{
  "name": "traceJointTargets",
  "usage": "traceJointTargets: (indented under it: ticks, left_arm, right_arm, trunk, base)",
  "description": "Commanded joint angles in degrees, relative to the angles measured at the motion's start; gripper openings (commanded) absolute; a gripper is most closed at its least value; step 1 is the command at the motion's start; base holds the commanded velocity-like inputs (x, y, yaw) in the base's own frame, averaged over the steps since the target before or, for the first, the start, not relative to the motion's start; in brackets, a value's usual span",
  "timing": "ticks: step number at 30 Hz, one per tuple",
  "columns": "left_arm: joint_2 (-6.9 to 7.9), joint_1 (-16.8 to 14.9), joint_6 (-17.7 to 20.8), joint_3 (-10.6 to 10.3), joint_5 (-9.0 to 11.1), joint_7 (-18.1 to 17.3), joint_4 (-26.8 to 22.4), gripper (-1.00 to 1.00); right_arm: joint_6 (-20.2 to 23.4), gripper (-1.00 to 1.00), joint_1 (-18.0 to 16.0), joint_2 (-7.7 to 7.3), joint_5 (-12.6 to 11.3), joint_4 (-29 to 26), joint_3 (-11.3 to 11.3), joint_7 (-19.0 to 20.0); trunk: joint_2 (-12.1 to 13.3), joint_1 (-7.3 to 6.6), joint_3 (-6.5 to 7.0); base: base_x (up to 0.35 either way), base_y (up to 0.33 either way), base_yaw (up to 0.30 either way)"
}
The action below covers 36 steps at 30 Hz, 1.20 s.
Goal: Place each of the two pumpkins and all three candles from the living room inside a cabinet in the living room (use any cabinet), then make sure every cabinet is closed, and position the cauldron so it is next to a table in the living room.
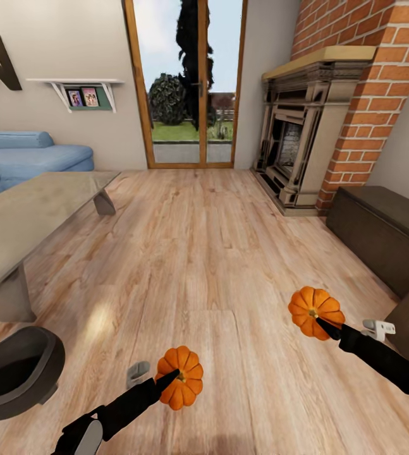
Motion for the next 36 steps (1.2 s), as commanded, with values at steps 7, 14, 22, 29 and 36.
traceJointTargets:
  ticks: [7, 14, 22, 29, 36]
  left_arm:
    - [0.02, -0.02, 0.58, 1.08, 0.63, 0.02, -0.21, -1.0]
    - [-0.1, 0.07, 2.75, 5.87, 5.06, -0.4, -1.62, -1.0]
    - [-0.18, 0.07, 2.41, 5.79, 5.25, -0.37, -1.28, -1.0]
    - [-0.02, 0.07, 2.36, 5.77, 5.23, -0.39, -1.2, -1.0]
    - [0.16, 0.07, 2.6, 6.06, 5.34, -0.54, -1.14, -1.0]
  right_arm:
    - [-0.06, -1.0, -0.43, -0.42, -1.48, -2.94, -0.13, 0.28]
    - [0.37, -1.0, -0.48, -0.97, -1.55, -6.34, -0.13, 0.37]
    - [0.49, -1.0, -0.49, -1.06, -1.55, -6.47, -0.1, 0.37]
    - [0.39, -1.0, -0.47, -0.87, -1.68, -6.18, -0.05, 0.26]
    - [0.44, -1.0, -0.16, -0.56, -1.71, 2.71, -0.04, -0.12]
  trunk:
    - [-0.02, -0.01, -0.06]
    - [-0.02, -0.01, 0.06]
    - [-0.02, -0.01, 0.26]
    - [-0.02, -0.01, 0.43]
    - [-0.02, -0.01, 0.45]
  base:
    - [-0.006, 0.0, -0.222]
    - [0.0, 0.0, -0.294]
    - [0.0, 0.0, -0.297]
    - [0.0, 0.083, -0.258]
    - [0.0, 0.261, -0.046]
